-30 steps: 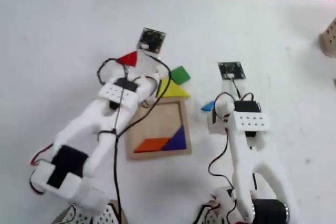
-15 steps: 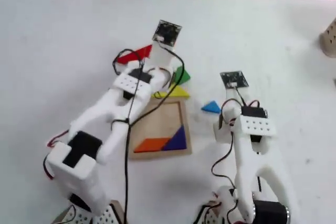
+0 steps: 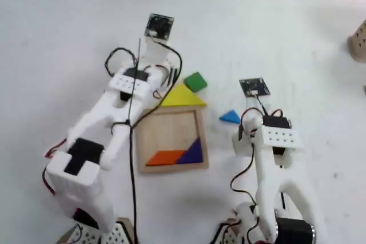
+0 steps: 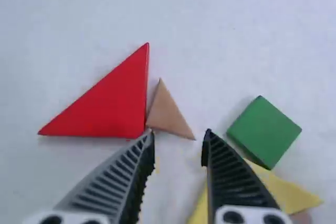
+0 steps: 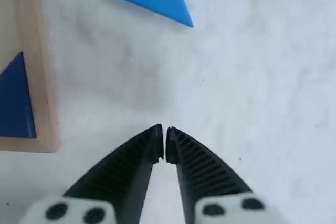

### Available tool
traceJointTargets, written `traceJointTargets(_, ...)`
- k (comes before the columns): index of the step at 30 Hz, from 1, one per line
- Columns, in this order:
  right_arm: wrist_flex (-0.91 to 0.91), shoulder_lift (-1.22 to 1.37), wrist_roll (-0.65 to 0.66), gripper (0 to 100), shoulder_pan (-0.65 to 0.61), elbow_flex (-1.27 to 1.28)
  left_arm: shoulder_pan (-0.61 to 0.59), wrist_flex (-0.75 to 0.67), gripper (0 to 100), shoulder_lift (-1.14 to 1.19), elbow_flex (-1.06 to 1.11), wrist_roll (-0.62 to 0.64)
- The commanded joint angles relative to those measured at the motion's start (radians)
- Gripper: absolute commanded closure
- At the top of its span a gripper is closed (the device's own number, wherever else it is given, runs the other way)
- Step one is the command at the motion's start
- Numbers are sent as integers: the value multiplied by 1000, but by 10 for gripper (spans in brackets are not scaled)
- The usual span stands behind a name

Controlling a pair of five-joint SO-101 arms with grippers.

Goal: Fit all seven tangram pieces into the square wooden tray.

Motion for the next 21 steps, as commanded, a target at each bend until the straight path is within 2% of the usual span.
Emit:
traceJointTargets(1, 12, -22, 14, 980, 1, -6, -7, -54, 835, 44, -95, -17)
traceJointTargets(7, 12, -30, 37, 980, -25, 9, -7, -48, 838, 147, -192, -17)
traceJointTargets(17, 12, -22, 41, 980, -28, 9, -12, -48, 838, 156, -196, -20)
traceJointTargets(21, 12, -22, 41, 980, -28, 9, -58, -57, 836, 159, -199, -20)
